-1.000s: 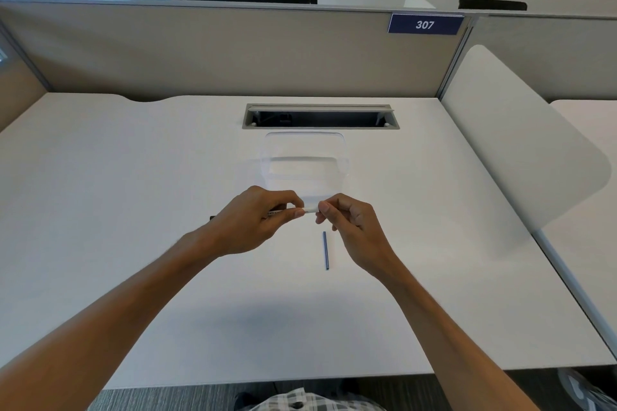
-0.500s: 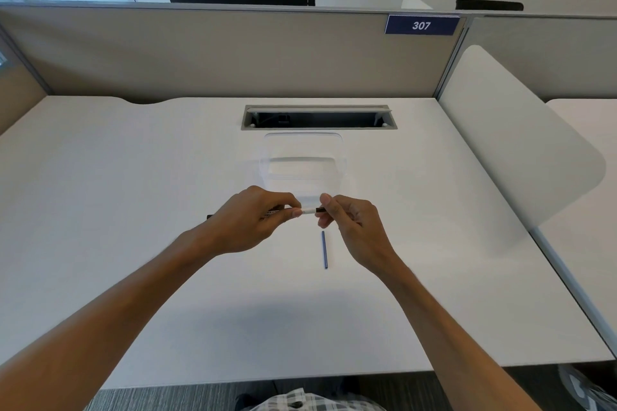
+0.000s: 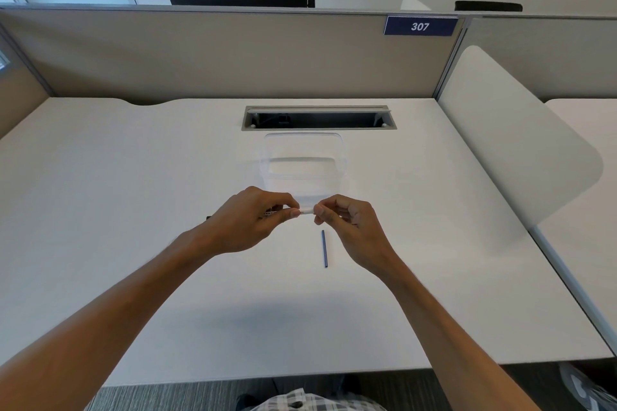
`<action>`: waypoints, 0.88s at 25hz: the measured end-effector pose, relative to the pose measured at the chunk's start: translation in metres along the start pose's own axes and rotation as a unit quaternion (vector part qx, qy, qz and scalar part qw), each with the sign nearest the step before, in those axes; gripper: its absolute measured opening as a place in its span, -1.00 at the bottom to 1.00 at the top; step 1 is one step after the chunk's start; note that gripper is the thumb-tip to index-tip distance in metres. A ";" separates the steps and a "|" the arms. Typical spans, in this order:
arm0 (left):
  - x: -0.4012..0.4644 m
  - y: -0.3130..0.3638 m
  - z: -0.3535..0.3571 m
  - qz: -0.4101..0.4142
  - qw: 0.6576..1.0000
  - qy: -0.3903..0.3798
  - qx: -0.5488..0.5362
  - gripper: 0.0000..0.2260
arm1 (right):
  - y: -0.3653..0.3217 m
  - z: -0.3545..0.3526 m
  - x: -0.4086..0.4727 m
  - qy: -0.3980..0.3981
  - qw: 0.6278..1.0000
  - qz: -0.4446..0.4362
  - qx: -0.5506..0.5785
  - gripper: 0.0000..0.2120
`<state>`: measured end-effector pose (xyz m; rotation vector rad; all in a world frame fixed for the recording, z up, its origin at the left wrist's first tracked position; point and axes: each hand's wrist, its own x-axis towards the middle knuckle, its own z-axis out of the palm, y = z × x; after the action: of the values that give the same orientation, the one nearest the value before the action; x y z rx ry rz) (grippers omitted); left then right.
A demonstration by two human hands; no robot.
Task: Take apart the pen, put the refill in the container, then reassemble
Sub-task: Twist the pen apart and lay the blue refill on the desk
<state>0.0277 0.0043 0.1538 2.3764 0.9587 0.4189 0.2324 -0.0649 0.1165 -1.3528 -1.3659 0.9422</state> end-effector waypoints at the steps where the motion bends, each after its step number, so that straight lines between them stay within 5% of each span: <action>1: 0.000 0.000 0.000 -0.001 1.000 -0.001 -0.001 -0.80 | 0.000 0.000 0.000 -0.003 1.000 0.001 0.003 -0.88; 5: -0.002 0.000 0.001 -0.003 1.000 0.006 -0.002 -0.81 | -0.001 0.000 0.000 0.000 1.000 0.008 0.006 -0.94; 11: -0.004 -0.001 0.002 0.001 1.000 0.018 0.003 -0.82 | -0.005 0.003 0.002 0.013 1.000 0.019 -0.018 -0.73; 22: -0.001 -0.005 -0.001 -0.014 0.998 0.045 0.032 -0.88 | -0.006 0.002 0.007 0.004 1.000 0.011 0.012 -0.97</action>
<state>0.0233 0.0073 0.1516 2.4151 1.0602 0.4943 0.2297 -0.0581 0.1224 -1.3547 -1.3320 0.9652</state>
